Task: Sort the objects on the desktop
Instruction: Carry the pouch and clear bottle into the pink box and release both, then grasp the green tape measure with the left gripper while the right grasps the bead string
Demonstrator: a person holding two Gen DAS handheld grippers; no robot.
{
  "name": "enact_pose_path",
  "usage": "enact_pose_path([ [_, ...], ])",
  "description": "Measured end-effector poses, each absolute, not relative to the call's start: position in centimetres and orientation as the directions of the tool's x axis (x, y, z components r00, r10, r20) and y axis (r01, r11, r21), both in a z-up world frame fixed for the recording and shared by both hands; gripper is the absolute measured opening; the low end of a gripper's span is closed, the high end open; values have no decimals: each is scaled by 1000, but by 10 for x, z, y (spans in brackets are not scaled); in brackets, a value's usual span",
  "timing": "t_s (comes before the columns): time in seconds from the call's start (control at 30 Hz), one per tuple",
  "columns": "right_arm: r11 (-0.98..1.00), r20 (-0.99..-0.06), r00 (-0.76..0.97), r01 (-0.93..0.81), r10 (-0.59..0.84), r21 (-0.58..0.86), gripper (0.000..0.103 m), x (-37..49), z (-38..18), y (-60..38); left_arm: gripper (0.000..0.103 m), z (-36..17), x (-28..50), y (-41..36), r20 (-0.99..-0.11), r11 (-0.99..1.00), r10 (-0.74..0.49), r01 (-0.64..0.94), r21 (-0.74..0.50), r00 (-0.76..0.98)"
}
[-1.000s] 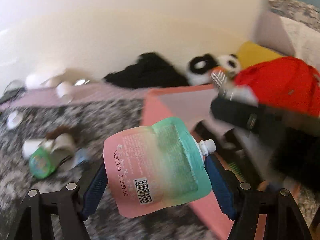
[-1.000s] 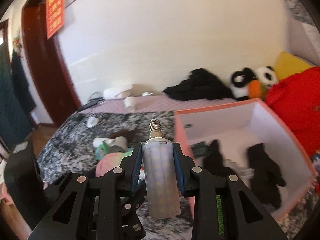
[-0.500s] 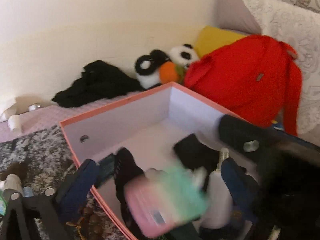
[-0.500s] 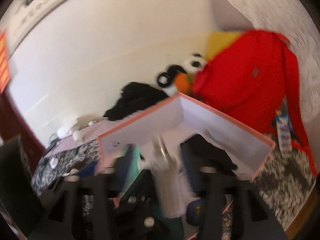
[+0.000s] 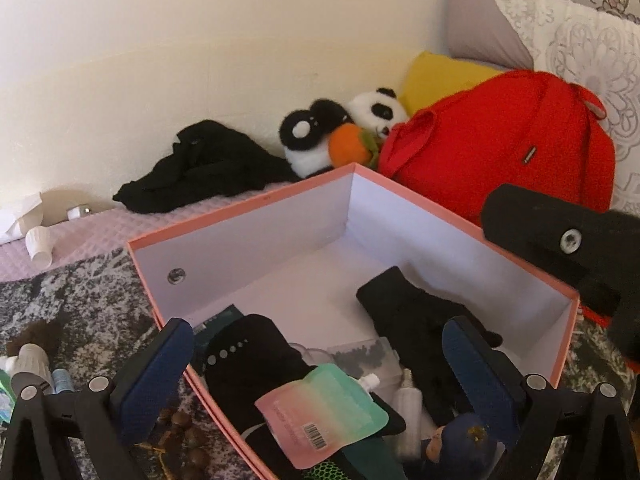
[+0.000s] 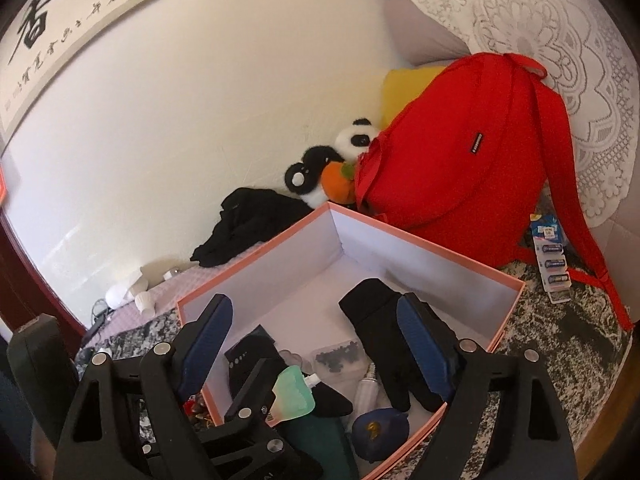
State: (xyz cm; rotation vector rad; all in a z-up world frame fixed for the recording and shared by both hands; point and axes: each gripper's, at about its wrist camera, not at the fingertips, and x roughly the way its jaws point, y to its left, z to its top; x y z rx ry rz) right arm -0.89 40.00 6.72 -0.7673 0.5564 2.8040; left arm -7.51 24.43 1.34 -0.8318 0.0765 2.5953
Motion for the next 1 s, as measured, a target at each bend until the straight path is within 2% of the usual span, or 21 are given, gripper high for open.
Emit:
enact_pose_path([
  [0.4,-946,-499,-867,-169,9,277,87,-15,77,342,102,-4,-82,167,-589,-959,259,-274,-66,-765],
  [0.67,-964,-512,-856,-75,-69,255,87,-35,71,280,102,-27,-98,65,-644,-991,134,-97,-93,-753],
  [0.83,-973,-539,-830,23,-147,229,87,-47,63,236,102,-40,-96,14,-666,-996,74,-17,-92,-742],
  [1.0,-957,-641,-712,176,-285,230,87,-67,28,196,102,-63,-99,-20,-713,-998,-10,54,-38,-702],
])
